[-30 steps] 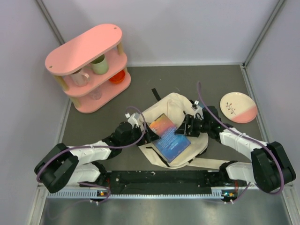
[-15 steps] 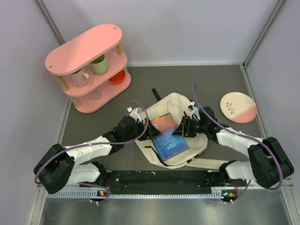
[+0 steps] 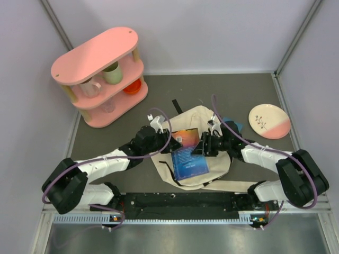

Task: Pack the student bag
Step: Adjust the book.

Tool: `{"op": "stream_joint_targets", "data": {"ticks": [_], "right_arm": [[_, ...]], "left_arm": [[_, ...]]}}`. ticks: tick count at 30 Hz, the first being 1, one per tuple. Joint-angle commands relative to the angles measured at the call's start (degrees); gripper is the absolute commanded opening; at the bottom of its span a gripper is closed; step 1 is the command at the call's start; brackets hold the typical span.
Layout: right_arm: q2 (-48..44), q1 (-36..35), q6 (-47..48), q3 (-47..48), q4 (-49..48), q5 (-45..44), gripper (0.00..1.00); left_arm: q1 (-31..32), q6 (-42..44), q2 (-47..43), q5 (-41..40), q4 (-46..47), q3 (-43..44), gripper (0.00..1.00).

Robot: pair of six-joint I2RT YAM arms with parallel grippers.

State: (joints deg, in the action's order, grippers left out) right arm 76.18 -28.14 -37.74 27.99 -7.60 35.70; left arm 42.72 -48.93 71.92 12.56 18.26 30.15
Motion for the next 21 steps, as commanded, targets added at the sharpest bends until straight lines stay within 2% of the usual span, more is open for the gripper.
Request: {"op": "stream_joint_targets", "data": {"ticks": [1, 3, 6, 9, 12, 13, 17, 21], "right_arm": [[-3.1, -2.4, -0.2, 4.5, -0.9, 1.4, 0.62], [-6.5, -2.4, 0.7, 5.8, 4.0, -4.3, 0.69], [-11.6, -2.4, 1.3, 6.7, 10.1, -12.6, 0.73], [-19.8, -2.4, 0.0, 6.4, 13.3, -19.8, 0.75], [-28.4, -2.3, -2.1, 4.6, 13.1, -23.0, 0.77], [-32.5, -2.3, -2.4, 4.2, 12.8, -23.4, 0.78], [-38.4, -2.4, -5.7, 2.8, 10.3, -21.0, 0.83], [-38.1, -2.3, -14.1, 1.5, 4.7, -14.2, 0.83]], "left_arm": [[1.0, 2.6, -1.3, 2.5, 3.1, 5.8, 0.00], [0.8, 4.4, -2.6, -1.0, -1.8, 8.2, 0.00], [0.3, 7.4, -5.6, -6.6, -8.1, 11.3, 0.00], [-1.0, 8.6, -10.0, -10.0, -7.9, 12.0, 0.00], [-3.3, 8.6, -14.3, -10.7, -7.6, 12.6, 0.00], [-3.9, 8.4, -16.2, -11.0, -7.2, 12.6, 0.00], [-6.0, 7.6, -20.5, -11.9, -4.1, 12.6, 0.00], [-6.8, 7.4, -23.0, -13.9, 0.8, 12.9, 0.00]]}}
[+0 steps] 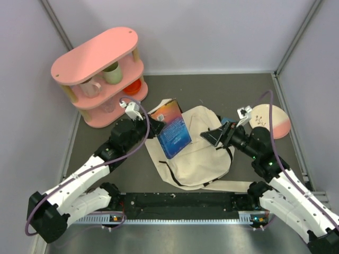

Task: Pack the student bag
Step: Adjust the book.

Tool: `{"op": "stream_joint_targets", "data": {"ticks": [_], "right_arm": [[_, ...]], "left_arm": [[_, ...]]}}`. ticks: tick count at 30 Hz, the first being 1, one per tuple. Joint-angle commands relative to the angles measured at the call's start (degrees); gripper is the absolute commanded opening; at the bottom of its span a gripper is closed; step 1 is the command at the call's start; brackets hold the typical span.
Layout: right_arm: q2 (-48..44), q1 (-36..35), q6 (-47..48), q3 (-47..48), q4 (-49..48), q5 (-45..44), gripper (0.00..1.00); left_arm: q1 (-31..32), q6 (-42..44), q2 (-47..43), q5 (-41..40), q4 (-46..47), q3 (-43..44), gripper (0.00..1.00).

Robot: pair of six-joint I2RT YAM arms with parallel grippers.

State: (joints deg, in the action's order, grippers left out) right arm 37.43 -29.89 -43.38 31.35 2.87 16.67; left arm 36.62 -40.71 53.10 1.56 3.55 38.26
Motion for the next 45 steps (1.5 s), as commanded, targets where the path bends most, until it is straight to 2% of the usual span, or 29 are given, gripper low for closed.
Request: {"op": "stream_joint_targets", "data": {"ticks": [1, 2, 6, 10, 16, 21, 31, 38, 41, 44, 45], "right_arm": [[1.0, -0.5, -10.7, -3.5, -8.0, 6.3, 0.83], [1.6, -0.6, -15.8, -4.5, -14.2, 7.8, 0.83], [5.5, -0.7, -25.4, -8.8, -25.5, 11.1, 0.86], [7.9, -1.7, -25.6, -9.0, -25.0, 9.9, 0.88], [10.6, -1.8, -27.1, -11.2, -35.6, 9.5, 0.91], [13.8, -2.0, -26.4, -10.3, -36.4, 8.6, 0.91], [21.0, -1.9, -26.9, -11.2, -51.7, 4.3, 0.91], [29.9, -1.9, -30.3, -10.6, -72.4, 3.7, 0.92], [31.9, -1.9, -30.9, -10.8, -76.8, 2.8, 0.91], [31.7, -1.9, -30.7, -11.0, -79.0, 2.1, 0.84], [31.5, -1.9, -30.3, -11.1, -78.6, 2.0, 0.79]], "left_arm": [[-0.8, -0.9, -4.3, -3.1, 18.2, 4.9, 0.00], [-0.9, -1.0, -4.3, -2.9, 19.5, 5.0, 0.00], [-1.1, -4.7, -2.7, -1.8, 27.1, 4.5, 0.00], [-1.1, -8.9, -0.5, 0.9, 35.0, 3.0, 0.00], [-1.1, -13.8, 3.0, 3.1, 42.4, 2.2, 0.00], [-1.1, -18.3, 5.4, 4.2, 49.4, 0.4, 0.00], [-1.1, -24.4, 8.5, 7.0, 55.3, -1.0, 0.00], [-1.1, -27.4, 9.7, 8.5, 59.2, -4.1, 0.00], [-1.1, -27.8, 9.3, 8.6, 59.6, -5.0, 0.00], [-1.1, -27.9, 8.7, 8.3, 59.2, -6.3, 0.00], [-1.1, -27.8, 8.6, 8.0, 59.0, -6.6, 0.00]]}}
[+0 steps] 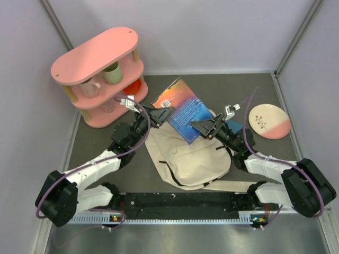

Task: Pack the student bag
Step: Adjust the book.

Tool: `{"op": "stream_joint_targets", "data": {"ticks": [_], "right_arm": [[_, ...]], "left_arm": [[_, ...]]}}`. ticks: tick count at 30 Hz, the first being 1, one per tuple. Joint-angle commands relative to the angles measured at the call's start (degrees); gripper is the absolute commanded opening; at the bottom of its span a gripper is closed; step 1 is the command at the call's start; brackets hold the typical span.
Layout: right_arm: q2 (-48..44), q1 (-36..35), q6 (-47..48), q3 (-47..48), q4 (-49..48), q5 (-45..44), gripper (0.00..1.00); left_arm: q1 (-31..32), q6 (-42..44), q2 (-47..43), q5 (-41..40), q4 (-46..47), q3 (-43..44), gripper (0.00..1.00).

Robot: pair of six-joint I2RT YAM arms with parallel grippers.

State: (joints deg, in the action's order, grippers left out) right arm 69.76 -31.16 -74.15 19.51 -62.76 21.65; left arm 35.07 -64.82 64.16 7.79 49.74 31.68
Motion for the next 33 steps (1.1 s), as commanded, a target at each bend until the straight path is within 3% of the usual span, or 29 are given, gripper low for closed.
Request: {"op": "stream_joint_targets", "data": {"ticks": [1, 3, 7, 12, 18, 24, 33], "right_arm": [[-1.8, -0.7, 0.8, 0.7, -12.5, -3.5, 0.75], [-2.9, -0.6, 1.4, 0.4, -11.6, -4.2, 0.68], [-6.7, -0.7, 2.3, -0.2, -9.4, -5.0, 0.67], [-12.4, -0.6, 5.1, -0.8, -1.1, -6.0, 0.84], [-16.9, -0.7, 7.4, -1.5, 5.9, -6.1, 0.86], [-16.4, -0.7, 4.9, -2.3, 7.5, -6.5, 0.90], [-16.9, -2.2, 2.3, -4.4, 9.5, -9.0, 0.92]], "left_arm": [[0.4, -3.6, -2.8, 1.6, 12.7, -0.3, 0.00], [0.4, -3.6, -3.0, 1.3, 12.3, -1.0, 0.00], [0.4, -3.0, -3.7, 0.0, 11.6, -2.1, 0.00], [0.2, -1.2, -4.7, -1.3, 9.7, -1.2, 0.00], [-0.1, -2.0, -3.0, -0.8, 11.3, 1.5, 0.00], [-0.4, -4.9, 0.8, 0.6, 17.5, 4.6, 0.00], [-1.1, -4.5, 2.9, 0.3, 18.9, 8.0, 0.00]]}}
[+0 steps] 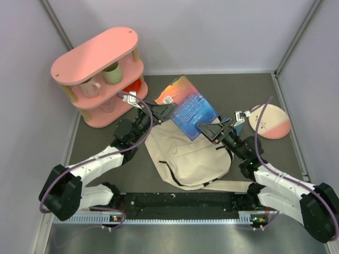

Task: Pack the student bag
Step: Adjust the book.

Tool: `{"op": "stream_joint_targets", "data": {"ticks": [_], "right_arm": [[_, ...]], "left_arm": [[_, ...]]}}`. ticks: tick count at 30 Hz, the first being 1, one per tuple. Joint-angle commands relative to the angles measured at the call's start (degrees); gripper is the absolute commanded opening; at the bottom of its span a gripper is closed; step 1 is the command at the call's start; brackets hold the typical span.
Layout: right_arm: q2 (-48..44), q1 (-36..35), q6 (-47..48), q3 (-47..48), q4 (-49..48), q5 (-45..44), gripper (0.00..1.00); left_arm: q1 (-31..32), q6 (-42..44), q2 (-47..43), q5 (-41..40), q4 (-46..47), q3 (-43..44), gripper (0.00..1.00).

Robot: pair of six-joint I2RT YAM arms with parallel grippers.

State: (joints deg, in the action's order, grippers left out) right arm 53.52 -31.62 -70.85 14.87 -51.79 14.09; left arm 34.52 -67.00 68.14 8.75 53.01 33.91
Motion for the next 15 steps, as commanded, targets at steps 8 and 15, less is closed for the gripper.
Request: {"op": "stream_joint_targets", "data": {"ticks": [8, 15], "right_arm": [[6.1, -3.3, -4.2, 0.2, -12.0, -1.7, 0.93], [12.7, -3.5, -5.5, 3.6, -23.7, -1.8, 0.95]], "left_arm": [[-0.9, -3.7, 0.4, 0.5, 16.9, 6.8, 0.00], [-0.9, -5.7, 1.3, 1.2, 18.6, 4.9, 0.00]]}}
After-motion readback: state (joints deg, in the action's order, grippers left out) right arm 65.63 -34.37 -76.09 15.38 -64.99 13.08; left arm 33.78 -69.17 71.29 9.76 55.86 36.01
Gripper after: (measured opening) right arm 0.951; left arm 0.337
